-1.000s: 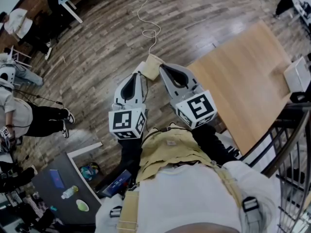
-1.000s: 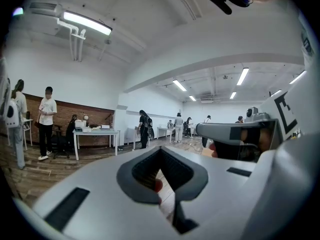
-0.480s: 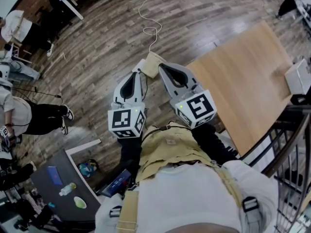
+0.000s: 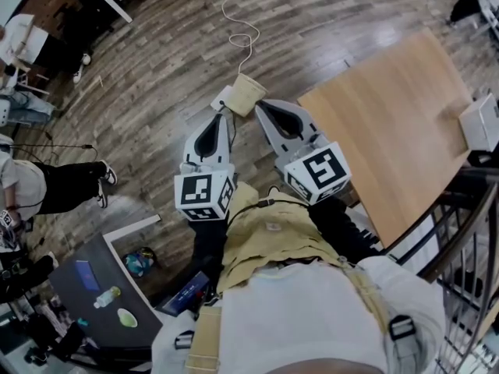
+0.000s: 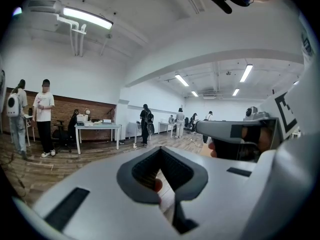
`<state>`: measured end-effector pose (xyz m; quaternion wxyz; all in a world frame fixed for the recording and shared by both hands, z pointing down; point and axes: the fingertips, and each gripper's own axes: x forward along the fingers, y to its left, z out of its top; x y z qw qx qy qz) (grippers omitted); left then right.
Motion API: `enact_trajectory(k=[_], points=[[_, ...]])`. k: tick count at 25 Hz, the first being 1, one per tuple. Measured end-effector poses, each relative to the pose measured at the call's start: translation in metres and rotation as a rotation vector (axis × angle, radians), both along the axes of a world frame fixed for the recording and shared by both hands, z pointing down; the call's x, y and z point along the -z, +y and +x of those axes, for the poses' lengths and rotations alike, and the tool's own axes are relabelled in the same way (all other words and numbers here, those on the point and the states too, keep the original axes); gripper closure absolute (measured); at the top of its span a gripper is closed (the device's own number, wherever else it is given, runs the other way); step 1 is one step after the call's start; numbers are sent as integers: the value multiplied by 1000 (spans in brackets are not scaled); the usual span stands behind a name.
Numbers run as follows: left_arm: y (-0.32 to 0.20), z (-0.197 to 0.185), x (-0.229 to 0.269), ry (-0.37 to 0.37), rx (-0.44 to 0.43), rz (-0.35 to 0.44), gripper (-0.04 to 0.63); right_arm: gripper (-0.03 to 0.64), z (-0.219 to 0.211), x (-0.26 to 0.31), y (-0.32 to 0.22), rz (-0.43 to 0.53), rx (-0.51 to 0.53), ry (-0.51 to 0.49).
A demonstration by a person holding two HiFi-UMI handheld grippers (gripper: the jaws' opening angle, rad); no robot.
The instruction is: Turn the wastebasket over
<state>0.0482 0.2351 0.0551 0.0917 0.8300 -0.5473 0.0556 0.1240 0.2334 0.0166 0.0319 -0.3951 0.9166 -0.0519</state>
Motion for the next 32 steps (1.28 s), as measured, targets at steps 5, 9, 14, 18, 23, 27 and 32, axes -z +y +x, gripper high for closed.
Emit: enact_trajectory(k=[5,9,14,18,23,27,32], points=[[-10,-18,-15,0,4,-31,598,597,-19,-13,-12,-28,8,7],[-41,-35,-25,27,-7,-50,598,597,-40,-25,-36,-50,6,56],[-94,-38,-23,64,-57,-54,598,597,-48,-24,-85,-57,-42,101],[-144,-59,-24,82,-54,-72,598,597,-66,-20,-136,-58,-73,107],[-193,-96,-38,97,-39,-109,598,597,-104,-36,-181,-95,-61,117],[-220,-118,-50,120,-37,-141,598,597,-124,-48,-209,-129,-60,139],[-255,-144,-77,149,-24,-207,598,597,-145,-72,-248,-196,-66,172]])
